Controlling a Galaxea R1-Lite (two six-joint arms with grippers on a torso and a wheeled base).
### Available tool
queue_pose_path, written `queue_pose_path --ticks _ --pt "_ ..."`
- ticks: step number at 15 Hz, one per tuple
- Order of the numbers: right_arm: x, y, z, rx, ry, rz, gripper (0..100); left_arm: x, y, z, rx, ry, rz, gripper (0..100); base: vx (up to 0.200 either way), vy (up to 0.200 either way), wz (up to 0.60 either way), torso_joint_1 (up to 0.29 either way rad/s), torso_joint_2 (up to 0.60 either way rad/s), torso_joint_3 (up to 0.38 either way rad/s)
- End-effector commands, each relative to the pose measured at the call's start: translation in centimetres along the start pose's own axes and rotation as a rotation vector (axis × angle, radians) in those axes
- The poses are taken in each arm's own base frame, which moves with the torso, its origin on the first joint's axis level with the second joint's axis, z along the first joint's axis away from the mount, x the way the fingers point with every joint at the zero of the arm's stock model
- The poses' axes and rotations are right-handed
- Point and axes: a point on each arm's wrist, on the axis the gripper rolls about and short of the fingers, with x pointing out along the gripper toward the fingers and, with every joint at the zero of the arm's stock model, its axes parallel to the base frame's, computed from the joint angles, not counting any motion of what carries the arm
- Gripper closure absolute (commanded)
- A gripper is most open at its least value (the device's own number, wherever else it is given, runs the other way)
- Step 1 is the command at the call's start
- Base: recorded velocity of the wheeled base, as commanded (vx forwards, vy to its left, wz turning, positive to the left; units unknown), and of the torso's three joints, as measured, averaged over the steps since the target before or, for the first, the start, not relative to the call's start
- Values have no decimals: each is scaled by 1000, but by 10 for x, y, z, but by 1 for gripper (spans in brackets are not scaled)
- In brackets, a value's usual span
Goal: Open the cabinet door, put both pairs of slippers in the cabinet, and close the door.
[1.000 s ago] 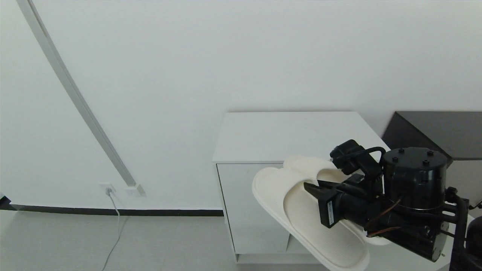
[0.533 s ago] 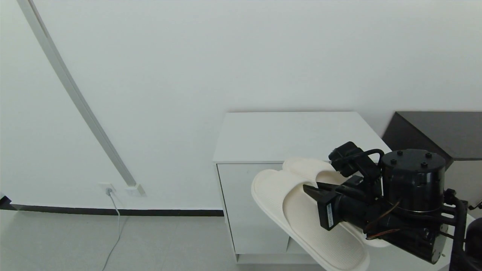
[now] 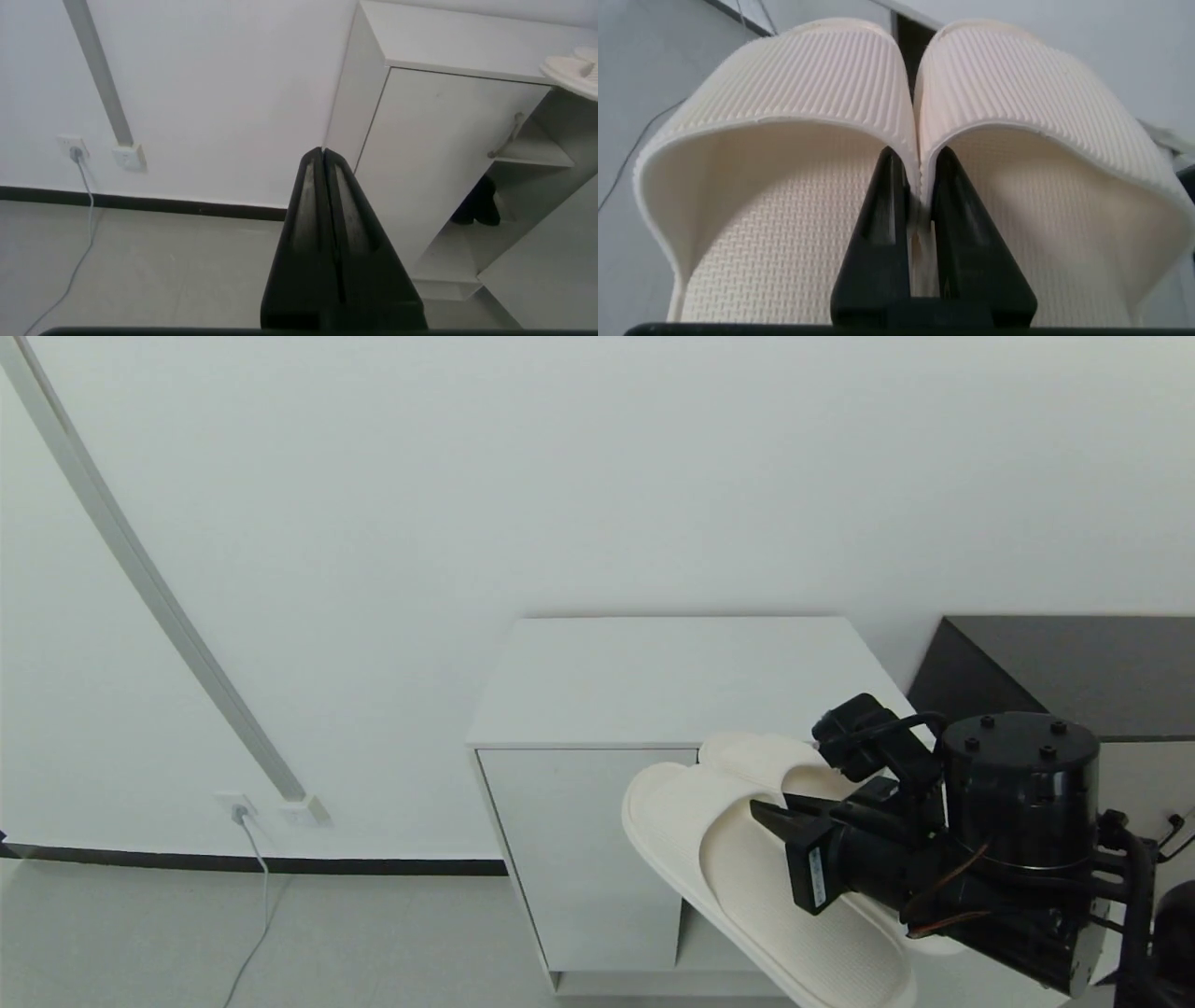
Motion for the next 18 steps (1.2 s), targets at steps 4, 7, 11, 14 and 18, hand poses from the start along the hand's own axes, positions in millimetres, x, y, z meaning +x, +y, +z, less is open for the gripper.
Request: queue_pose_path --ticks 4,7,11,14,18 --pt "-1 2 -2 -2 8 9 100 0 0 0 -1 -1 1 100 0 -200 0 6 2 2" --pt "-1 3 -3 -2 8 10 100 0 0 0 -1 -1 1 100 0 -200 0 4 2 1" --pt "-2 6 -5 -4 -21 23 100 0 0 0 -1 -1 1 100 0 -50 0 -1 1 -1" --pt "0 6 -6 -2 -26 25 100 0 0 0 -1 -1 1 100 0 0 0 0 0 0" --pt "0 7 -4 0 -33 26 100 0 0 0 -2 -1 1 100 0 0 0 0 0 0"
